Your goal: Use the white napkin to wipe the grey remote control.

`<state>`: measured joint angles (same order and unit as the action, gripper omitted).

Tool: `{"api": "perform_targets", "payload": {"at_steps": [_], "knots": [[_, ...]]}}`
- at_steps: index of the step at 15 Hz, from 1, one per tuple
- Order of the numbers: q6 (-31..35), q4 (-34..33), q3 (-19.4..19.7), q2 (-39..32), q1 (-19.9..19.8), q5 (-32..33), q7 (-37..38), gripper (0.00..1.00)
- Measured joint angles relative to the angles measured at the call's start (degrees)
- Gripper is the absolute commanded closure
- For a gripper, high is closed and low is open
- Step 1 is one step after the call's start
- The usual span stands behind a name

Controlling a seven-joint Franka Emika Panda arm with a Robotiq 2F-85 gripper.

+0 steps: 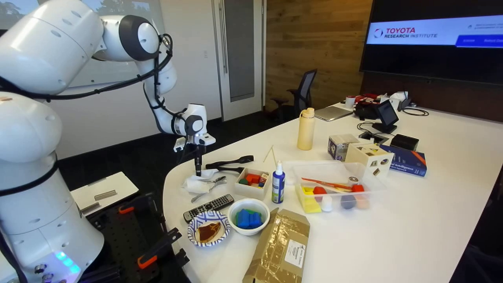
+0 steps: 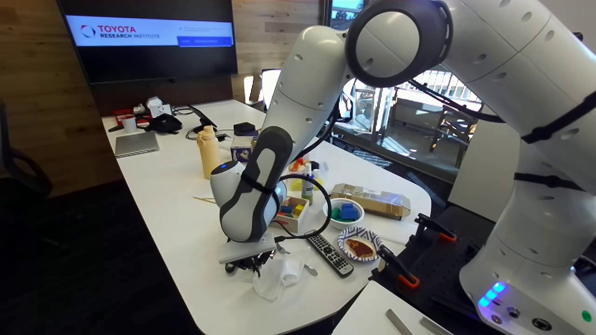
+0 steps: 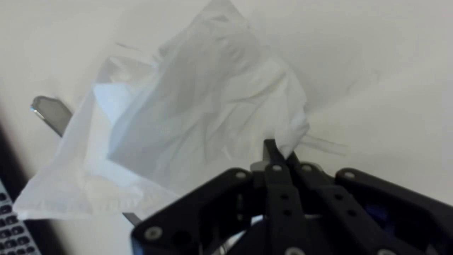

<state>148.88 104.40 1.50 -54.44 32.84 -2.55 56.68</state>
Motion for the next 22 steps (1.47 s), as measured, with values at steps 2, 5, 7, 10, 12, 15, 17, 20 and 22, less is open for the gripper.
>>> {"api": "perform_targets", "payload": {"at_steps": [2, 5, 7, 10, 12, 15, 17, 20, 22], "knots": [[0.79, 1.04, 0.06, 2.35, -0.16, 0.0, -0.12, 1.0], [0.16, 4.59, 0.85, 7.96, -0.06, 0.02, 0.19, 1.0], [-3.94, 7.52, 3.63, 11.95, 1.16, 1.71, 4.23, 1.0], [-8.25, 12.39, 7.74, 15.91, 2.18, 6.4, 12.53, 1.0], [-8.61, 15.39, 9.41, 16.74, 1.96, 9.0, 17.71, 1.0], [-8.62, 18.86, 10.72, 16.75, 1.25, 12.36, 24.57, 1.0], [-8.62, 20.73, 11.96, 16.7, 1.21, 15.35, 29.41, 1.0], [-8.62, 22.59, 12.75, 16.51, 0.27, 18.59, 34.44, 1.0], [-8.62, 22.89, 11.93, 15.83, -1.18, 19.13, 35.16, 1.0]]}}
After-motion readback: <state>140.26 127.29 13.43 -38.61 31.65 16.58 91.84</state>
